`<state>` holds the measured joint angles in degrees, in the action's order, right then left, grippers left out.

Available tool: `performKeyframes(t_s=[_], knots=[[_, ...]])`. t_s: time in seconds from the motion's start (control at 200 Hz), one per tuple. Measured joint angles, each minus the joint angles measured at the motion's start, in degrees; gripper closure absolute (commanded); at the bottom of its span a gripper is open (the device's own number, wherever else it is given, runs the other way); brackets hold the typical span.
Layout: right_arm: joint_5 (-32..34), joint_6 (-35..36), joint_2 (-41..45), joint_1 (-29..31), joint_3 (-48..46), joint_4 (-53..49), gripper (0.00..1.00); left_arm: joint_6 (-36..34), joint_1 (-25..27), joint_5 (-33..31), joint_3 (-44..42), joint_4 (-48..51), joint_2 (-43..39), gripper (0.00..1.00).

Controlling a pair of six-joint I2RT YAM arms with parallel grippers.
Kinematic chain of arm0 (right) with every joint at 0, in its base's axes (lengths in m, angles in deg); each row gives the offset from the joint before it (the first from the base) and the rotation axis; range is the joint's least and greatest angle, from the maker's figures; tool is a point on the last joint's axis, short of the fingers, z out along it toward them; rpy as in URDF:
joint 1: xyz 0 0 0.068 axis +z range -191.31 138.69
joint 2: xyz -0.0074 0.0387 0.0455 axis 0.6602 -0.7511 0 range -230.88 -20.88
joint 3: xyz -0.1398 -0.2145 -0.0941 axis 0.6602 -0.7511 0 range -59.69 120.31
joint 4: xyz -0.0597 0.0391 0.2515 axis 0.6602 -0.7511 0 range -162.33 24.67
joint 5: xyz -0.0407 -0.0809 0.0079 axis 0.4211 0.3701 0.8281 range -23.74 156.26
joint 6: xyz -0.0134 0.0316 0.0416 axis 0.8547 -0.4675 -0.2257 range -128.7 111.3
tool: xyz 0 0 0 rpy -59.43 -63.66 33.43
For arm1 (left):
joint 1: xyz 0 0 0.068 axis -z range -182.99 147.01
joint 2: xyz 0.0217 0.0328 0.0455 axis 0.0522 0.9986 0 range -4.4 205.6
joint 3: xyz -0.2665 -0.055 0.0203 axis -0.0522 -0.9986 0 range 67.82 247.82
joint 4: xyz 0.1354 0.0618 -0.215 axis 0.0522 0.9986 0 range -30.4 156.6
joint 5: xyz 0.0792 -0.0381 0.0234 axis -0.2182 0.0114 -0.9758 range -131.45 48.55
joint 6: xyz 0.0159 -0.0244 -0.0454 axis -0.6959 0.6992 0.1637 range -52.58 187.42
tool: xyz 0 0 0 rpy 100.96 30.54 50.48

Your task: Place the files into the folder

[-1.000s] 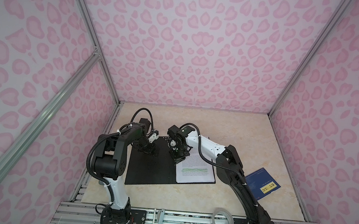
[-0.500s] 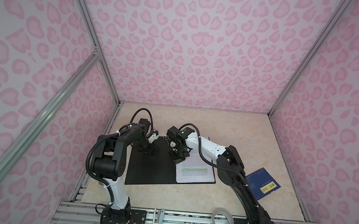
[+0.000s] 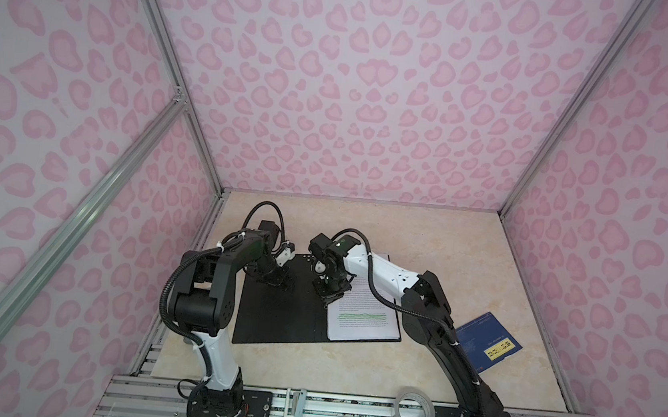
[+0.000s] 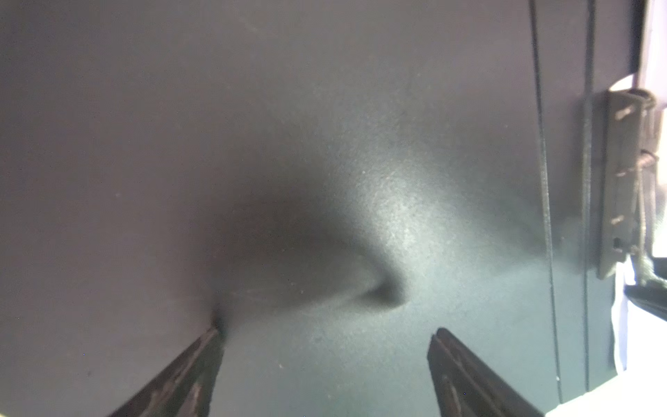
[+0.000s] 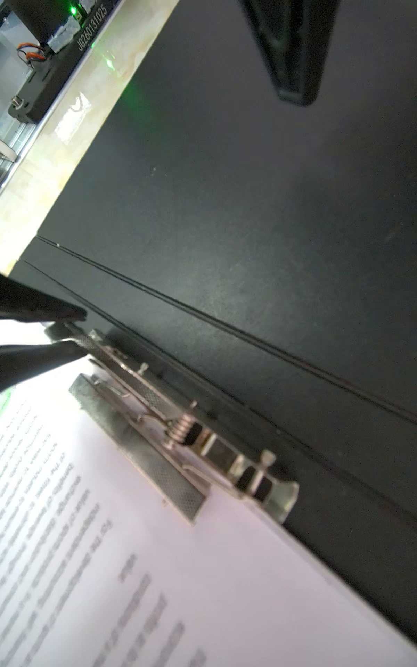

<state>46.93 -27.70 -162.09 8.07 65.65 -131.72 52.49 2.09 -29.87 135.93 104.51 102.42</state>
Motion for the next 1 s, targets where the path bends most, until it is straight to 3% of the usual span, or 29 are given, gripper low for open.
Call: performKeyframes(t_s=[1.0], knots=[[-1.8, -0.1, 3.2, -1.2, -7.0, 5.5, 0.86, 0.0, 0.0, 0.1, 0.4, 0.3, 0.4, 0.08]])
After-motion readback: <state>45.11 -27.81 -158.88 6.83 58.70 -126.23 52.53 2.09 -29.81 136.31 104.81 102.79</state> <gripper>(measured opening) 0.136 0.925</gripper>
